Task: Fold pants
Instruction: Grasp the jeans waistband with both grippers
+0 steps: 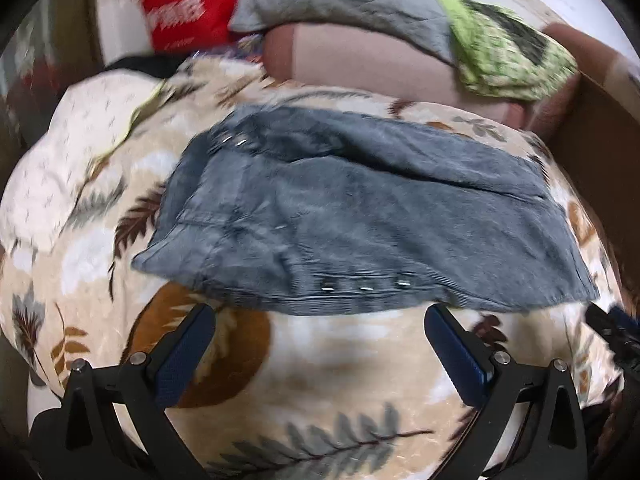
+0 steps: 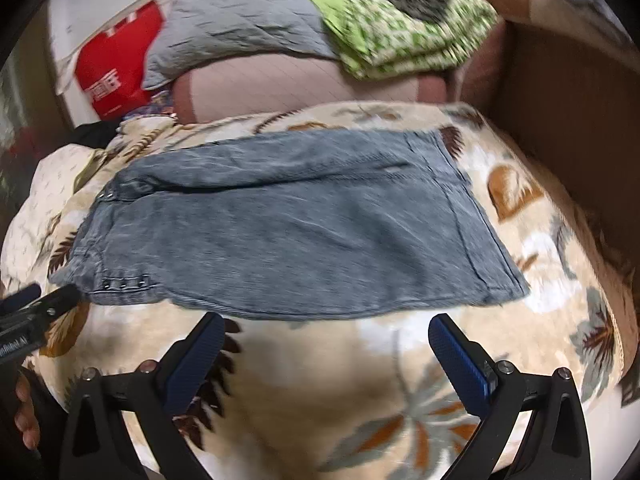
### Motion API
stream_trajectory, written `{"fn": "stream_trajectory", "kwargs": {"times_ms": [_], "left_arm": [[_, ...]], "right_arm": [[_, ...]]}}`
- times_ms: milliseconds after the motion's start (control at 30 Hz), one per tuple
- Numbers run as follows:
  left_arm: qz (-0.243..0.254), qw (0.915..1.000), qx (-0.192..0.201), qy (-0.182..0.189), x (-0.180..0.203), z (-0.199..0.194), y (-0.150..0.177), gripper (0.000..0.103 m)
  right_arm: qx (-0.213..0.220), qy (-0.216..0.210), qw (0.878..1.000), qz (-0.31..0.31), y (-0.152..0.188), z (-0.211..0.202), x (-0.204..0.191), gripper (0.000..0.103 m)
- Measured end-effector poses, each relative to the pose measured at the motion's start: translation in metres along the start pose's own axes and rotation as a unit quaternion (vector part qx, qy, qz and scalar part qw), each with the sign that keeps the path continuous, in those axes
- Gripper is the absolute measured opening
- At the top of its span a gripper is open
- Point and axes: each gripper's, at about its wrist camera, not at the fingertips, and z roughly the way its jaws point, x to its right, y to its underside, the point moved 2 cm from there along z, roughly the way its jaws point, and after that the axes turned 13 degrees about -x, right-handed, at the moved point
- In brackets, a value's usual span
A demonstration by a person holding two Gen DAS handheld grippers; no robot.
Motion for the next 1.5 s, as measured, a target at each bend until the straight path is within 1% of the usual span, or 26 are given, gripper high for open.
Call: {"fn": "stream_trajectory", "kwargs": {"times_ms": [67, 100, 133, 200, 267, 300, 400, 467, 500, 533, 600, 633, 667, 767, 800, 867, 900, 933, 967, 1000, 1100, 1200, 1267, 1300, 1400, 1500], "left_arm": [[-0.018, 0.9998, -0.003, -0.012, -0.02, 0.006, -0.007, 0.103], [-0.026, 0.9995, -0.004, -0.018, -0.03, 0.009, -0.011, 0.103], [-0.032, 0.9992, -0.006, -0.024, -0.038, 0.012, -0.015, 0.103], [-0.051, 0.998, -0.013, -0.036, -0.061, 0.017, -0.027, 0.103], [-0.074, 0.9965, -0.023, -0.031, -0.083, 0.021, -0.04, 0.103], [-0.086, 0.9956, -0.027, -0.024, -0.095, 0.023, -0.047, 0.103], [-0.119, 0.9922, -0.033, -0.018, -0.127, 0.029, -0.067, 0.103], [-0.131, 0.9904, -0.038, -0.023, -0.139, 0.035, -0.075, 0.103], [-0.132, 0.99, -0.042, -0.028, -0.141, 0.039, -0.076, 0.103], [-0.129, 0.9896, -0.053, -0.033, -0.141, 0.045, -0.076, 0.103], [-0.118, 0.9886, -0.081, -0.046, -0.144, 0.057, -0.074, 0.103], [-0.115, 0.989, -0.08, -0.048, -0.146, 0.059, -0.076, 0.103], [-0.116, 0.9894, -0.073, -0.047, -0.149, 0.057, -0.08, 0.103], [-0.124, 0.991, -0.046, -0.018, -0.154, 0.048, -0.105, 0.103], [-0.126, 0.9913, -0.037, -0.01, -0.154, 0.046, -0.115, 0.103], [-0.125, 0.9915, -0.034, 0.012, -0.152, 0.052, -0.141, 0.103], [-0.127, 0.991, -0.039, 0.02, -0.15, 0.058, -0.151, 0.103], [-0.127, 0.9904, -0.047, 0.028, -0.149, 0.068, -0.165, 0.103], [-0.125, 0.9902, -0.054, 0.03, -0.15, 0.075, -0.174, 0.103], [-0.124, 0.9902, -0.057, 0.028, -0.152, 0.083, -0.188, 0.102], [-0.116, 0.9914, -0.055, 0.027, -0.154, 0.099, -0.226, 0.102], [-0.113, 0.9917, -0.054, 0.03, -0.151, 0.116, -0.255, 0.102], [-0.102, 0.9927, -0.059, 0.027, -0.145, 0.127, -0.272, 0.1], [-0.097, 0.9932, -0.06, 0.023, -0.144, 0.131, -0.277, 0.096], [-0.078, 0.9944, -0.071, 0.009, -0.135, 0.147, -0.295, 0.095], [-0.064, 0.9953, -0.073, -0.001, -0.133, 0.153, -0.307, 0.093]], "right_arm": [[-0.019, -0.024, 0.999, 0.041, -0.004, 0.004, 0.03, 0.103], [-0.034, -0.042, 0.996, 0.077, -0.007, 0.007, 0.054, 0.103], [-0.044, -0.053, 0.992, 0.103, -0.01, 0.01, 0.072, 0.103], [-0.058, -0.079, 0.981, 0.17, -0.015, 0.014, 0.115, 0.103], [-0.059, -0.089, 0.972, 0.208, -0.023, 0.015, 0.142, 0.103], [-0.057, -0.094, 0.97, 0.216, -0.032, 0.014, 0.154, 0.103], [-0.056, -0.112, 0.972, 0.198, -0.056, 0.016, 0.161, 0.103], [-0.068, -0.088, 0.975, 0.192, -0.069, 0.026, 0.165, 0.103], [-0.082, -0.078, 0.975, 0.192, -0.071, 0.034, 0.167, 0.103], [-0.091, -0.076, 0.975, 0.19, -0.071, 0.041, 0.167, 0.103], [-0.11, -0.056, 0.976, 0.182, -0.069, 0.051, 0.168, 0.102], [-0.113, -0.046, 0.976, 0.181, -0.07, 0.053, 0.17, 0.101], [-0.106, -0.042, 0.977, 0.178, -0.072, 0.05, 0.171, 0.099], [-0.053, -0.06, 0.983, 0.166, -0.1, 0.032, 0.174, 0.099], [-0.039, -0.072, 0.984, 0.16, -0.118, 0.031, 0.175, 0.099], [-0.039, -0.078, 0.986, 0.143, -0.146, 0.042, 0.174, 0.098], [-0.054, -0.073, 0.986, 0.141, -0.165, 0.058, 0.177, 0.095], [-0.066, -0.07, 0.984, 0.147, -0.177, 0.071, 0.18, 0.085], [-0.082, -0.073, 0.981, 0.158, -0.191, 0.088, 0.187, 0.071], [-0.09, -0.074, 0.979, 0.168, -0.202, 0.1, 0.192, 0.068], [-0.09, -0.079, 0.979, 0.163, -0.237, 0.12, 0.198, 0.067], [-0.085, -0.065, 0.983, 0.149, -0.28, 0.137, 0.198, 0.067], [-0.086, -0.07, 0.983, 0.144, -0.301, 0.15, 0.195, 0.067], [-0.089, -0.071, 0.984, 0.139, -0.312, 0.157, 0.193, 0.067], [-0.105, -0.058, 0.986, 0.119, -0.333, 0.181, 0.183, 0.067], [-0.107, -0.061, 0.987, 0.101, -0.339, 0.194, 0.173, 0.066]]}}
